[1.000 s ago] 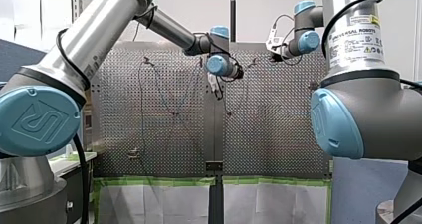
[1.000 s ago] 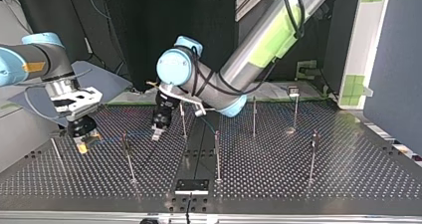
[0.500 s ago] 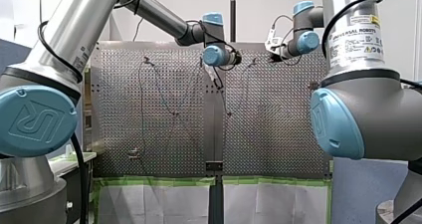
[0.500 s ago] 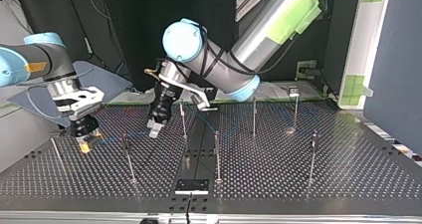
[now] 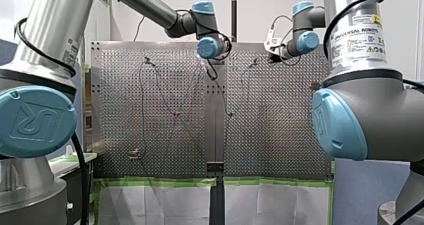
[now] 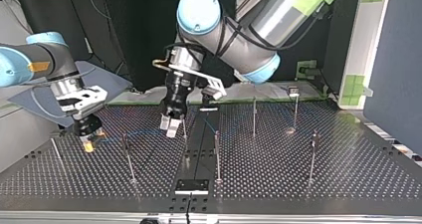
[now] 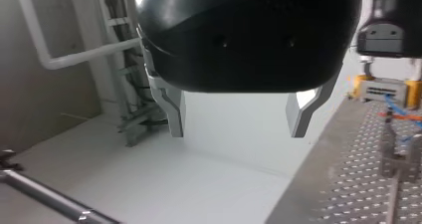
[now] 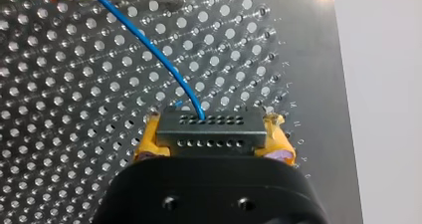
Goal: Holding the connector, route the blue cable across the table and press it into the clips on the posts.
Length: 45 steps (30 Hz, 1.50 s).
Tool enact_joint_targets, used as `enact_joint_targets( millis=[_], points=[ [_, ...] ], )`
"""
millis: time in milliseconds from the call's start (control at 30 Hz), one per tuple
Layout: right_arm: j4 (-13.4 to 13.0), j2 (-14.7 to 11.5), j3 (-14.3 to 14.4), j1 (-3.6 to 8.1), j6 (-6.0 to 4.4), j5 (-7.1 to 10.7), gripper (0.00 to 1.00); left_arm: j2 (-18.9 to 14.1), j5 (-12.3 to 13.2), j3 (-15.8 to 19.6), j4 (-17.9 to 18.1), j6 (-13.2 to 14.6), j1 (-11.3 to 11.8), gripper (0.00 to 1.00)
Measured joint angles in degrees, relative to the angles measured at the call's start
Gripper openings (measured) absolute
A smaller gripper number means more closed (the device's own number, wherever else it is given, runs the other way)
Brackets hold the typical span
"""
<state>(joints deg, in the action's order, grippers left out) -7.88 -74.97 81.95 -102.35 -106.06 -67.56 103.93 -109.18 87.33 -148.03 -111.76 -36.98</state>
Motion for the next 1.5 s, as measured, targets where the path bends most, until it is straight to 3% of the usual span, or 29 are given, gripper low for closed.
enact_joint_targets(
  millis=[233, 467, 967, 1500],
  points=[
    [0.21, -0.03, -0.02, -0.33, 0.39, -0.03, 0.0, -4.27, -3.44, 4.44, 4.47, -1.57, 0.01, 1.0],
    [0.17, 0.0, -0.02, -0.47, 0.51, -0.21, 0.0, -4.83, -4.06, 8.6, 8.6, -1.66, 0.42, 1.0],
    [0.08, 0.04, -0.02, -0.31, 0.54, -0.21, 0.0, 3.27, -7.35, 17.38, 17.39, -1.41, -0.55, 1.0],
    [0.08, 0.19, -0.01, 0.09, 0.54, -0.67, 0.0, 12.32, -8.02, 26.42, 26.43, -1.78, -2.67, 1.0]
  ],
)
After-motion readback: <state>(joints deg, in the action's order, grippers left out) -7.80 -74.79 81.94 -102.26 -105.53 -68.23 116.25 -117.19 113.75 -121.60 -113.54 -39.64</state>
